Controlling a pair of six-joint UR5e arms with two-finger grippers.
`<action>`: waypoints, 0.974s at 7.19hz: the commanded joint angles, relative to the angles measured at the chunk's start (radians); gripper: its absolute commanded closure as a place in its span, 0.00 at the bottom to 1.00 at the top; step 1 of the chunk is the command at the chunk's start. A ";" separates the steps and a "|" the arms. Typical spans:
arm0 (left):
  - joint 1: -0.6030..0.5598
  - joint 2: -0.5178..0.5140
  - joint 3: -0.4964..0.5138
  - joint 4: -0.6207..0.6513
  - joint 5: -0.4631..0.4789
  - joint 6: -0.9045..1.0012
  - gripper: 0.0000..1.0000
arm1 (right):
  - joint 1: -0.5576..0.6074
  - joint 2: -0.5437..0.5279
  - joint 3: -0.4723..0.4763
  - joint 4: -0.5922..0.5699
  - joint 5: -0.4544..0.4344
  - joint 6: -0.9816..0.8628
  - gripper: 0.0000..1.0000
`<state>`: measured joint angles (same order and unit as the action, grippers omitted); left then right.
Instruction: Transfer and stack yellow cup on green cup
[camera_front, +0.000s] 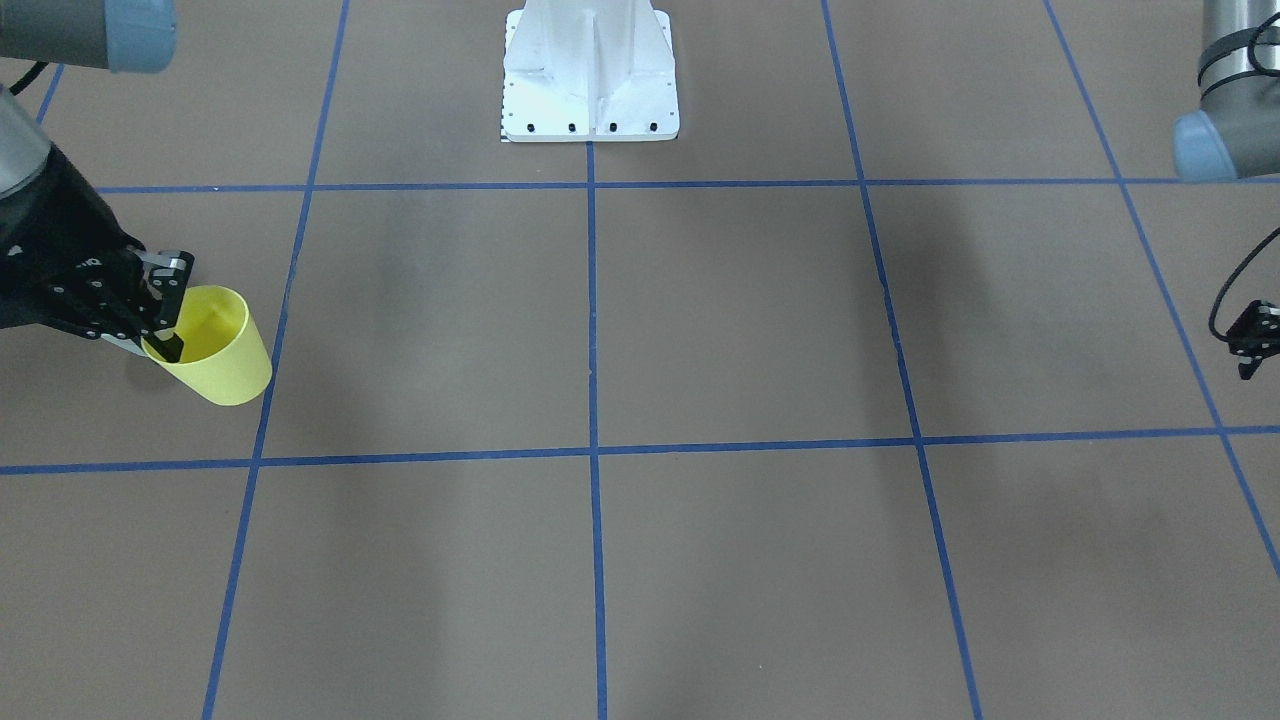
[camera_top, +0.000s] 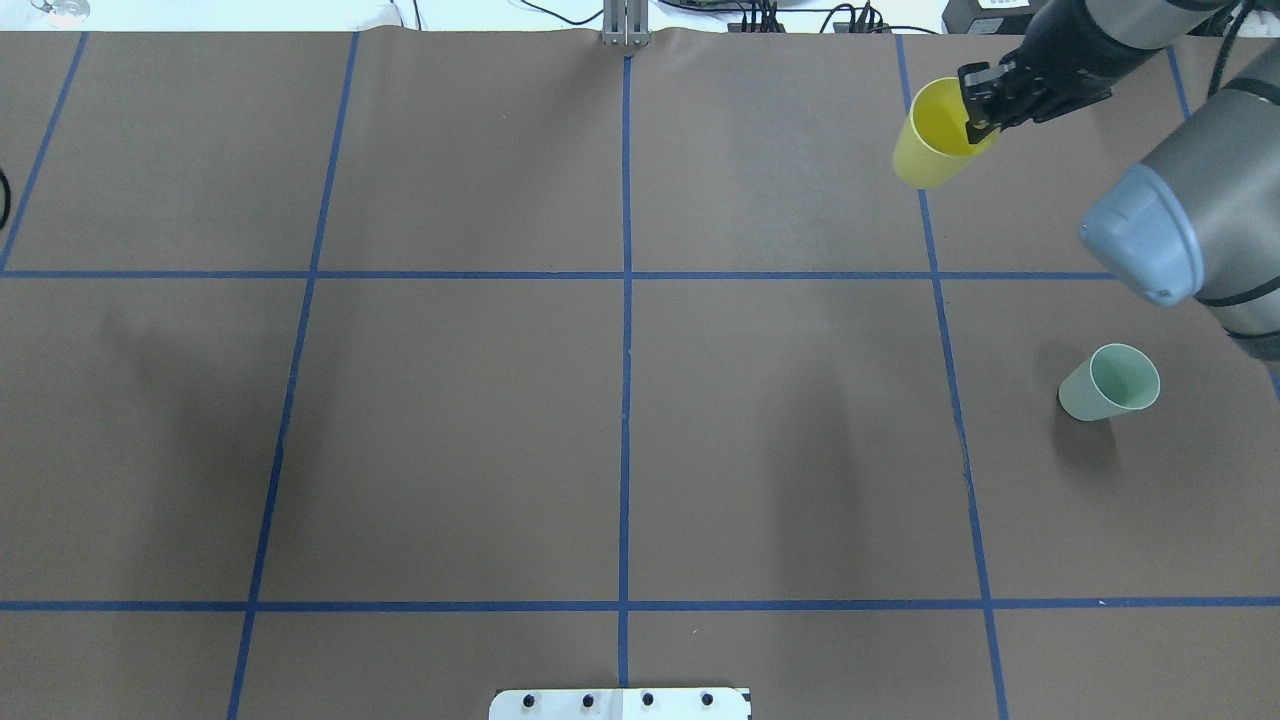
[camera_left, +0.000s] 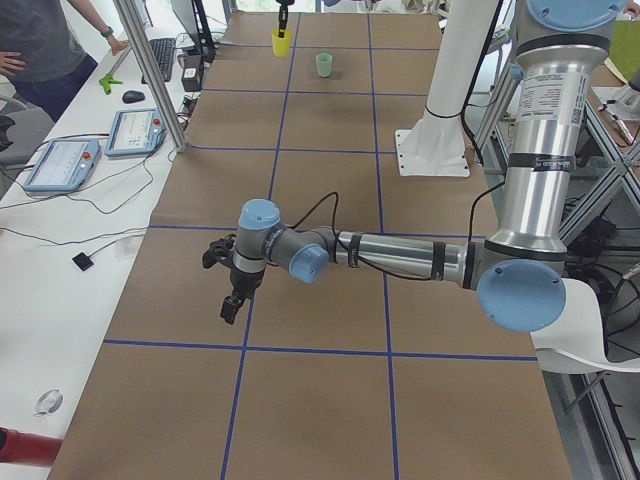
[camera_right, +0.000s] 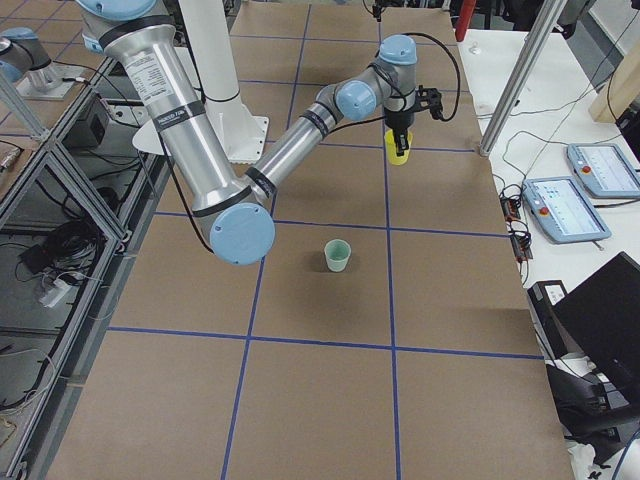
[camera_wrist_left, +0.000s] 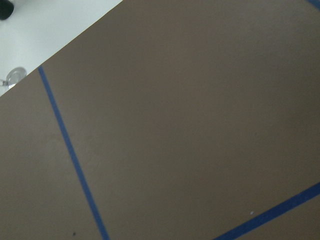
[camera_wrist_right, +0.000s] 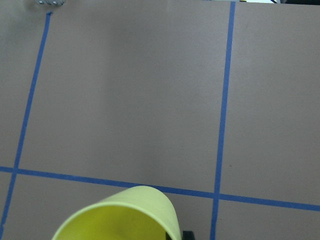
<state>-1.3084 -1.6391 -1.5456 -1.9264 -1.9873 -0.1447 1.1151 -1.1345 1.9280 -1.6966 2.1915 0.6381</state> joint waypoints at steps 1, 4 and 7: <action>-0.061 0.015 0.022 0.084 -0.057 0.017 0.00 | 0.048 -0.104 0.035 0.003 0.039 -0.130 1.00; -0.184 0.015 0.013 0.240 -0.264 0.103 0.00 | 0.055 -0.250 0.080 0.011 0.063 -0.271 1.00; -0.196 0.021 0.015 0.257 -0.277 0.132 0.00 | 0.055 -0.420 0.068 0.160 0.077 -0.340 1.00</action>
<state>-1.5011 -1.6200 -1.5308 -1.6827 -2.2532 -0.0173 1.1703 -1.4788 2.0037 -1.6178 2.2581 0.3128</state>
